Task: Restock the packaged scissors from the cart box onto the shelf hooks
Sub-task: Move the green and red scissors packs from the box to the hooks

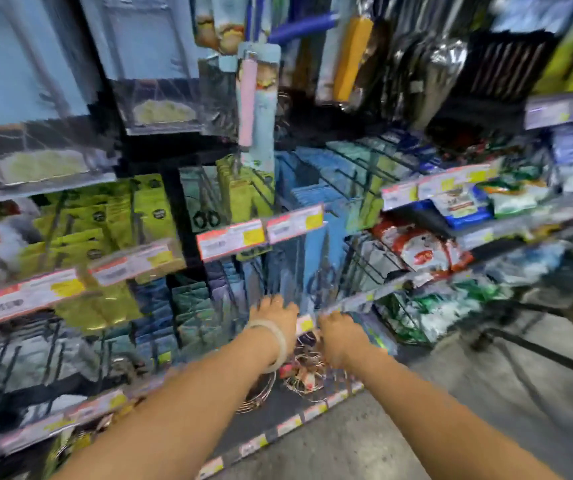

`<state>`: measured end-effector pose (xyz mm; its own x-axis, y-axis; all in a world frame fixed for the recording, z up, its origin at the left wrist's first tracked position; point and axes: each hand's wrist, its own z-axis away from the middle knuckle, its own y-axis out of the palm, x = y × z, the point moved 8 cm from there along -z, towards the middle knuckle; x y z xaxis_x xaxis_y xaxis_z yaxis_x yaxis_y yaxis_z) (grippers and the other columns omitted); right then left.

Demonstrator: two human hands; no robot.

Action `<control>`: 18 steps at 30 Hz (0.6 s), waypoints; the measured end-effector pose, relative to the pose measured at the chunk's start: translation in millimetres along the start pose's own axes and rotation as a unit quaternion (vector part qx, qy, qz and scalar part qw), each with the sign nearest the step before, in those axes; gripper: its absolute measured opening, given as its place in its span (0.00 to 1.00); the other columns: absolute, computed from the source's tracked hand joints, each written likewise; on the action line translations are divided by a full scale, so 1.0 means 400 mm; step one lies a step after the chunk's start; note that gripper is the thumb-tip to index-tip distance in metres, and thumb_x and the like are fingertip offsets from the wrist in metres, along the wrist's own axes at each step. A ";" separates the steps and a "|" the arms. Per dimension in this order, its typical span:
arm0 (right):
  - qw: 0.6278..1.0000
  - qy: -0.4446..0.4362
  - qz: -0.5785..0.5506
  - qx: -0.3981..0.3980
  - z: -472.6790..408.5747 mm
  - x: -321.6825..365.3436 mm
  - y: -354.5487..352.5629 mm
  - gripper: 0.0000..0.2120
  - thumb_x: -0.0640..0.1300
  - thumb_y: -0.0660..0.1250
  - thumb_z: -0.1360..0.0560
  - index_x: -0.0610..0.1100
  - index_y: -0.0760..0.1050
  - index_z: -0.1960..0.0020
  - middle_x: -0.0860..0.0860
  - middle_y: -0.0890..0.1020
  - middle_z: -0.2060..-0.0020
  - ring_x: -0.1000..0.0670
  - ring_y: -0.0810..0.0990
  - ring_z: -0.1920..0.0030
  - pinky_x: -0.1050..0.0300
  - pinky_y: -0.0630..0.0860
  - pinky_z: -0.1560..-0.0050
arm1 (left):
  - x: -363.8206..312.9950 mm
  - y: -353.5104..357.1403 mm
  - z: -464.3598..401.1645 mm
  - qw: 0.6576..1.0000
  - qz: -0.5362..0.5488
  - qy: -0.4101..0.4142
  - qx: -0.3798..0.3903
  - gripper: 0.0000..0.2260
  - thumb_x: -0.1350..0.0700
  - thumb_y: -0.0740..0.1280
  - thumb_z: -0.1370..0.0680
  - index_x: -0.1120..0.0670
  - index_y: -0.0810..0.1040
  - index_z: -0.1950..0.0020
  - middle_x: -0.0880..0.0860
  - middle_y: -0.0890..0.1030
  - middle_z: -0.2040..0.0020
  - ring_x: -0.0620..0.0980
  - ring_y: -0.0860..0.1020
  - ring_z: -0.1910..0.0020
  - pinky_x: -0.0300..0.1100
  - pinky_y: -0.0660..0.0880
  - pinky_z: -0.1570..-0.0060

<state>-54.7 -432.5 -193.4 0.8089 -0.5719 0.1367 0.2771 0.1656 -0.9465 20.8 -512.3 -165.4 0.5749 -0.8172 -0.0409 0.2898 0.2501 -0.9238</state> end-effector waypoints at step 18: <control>0.906 0.402 -0.129 -0.022 0.536 -1.158 -0.062 0.25 0.47 0.62 0.23 0.42 0.60 0.29 0.41 0.66 0.32 0.39 0.68 0.34 0.46 0.71 0.39 | -1.265 -0.051 -0.169 0.925 -0.138 0.355 -0.008 0.17 0.52 0.60 0.22 0.55 0.67 0.34 0.59 0.70 0.34 0.61 0.69 0.34 0.53 0.68 0.38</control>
<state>-325.2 0.6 -170.5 0.0762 -0.9905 0.1144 0.3684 -0.0787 -0.9263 -327.8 -139.2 -151.5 -0.1685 -0.9850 -0.0368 0.3360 -0.0223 -0.9416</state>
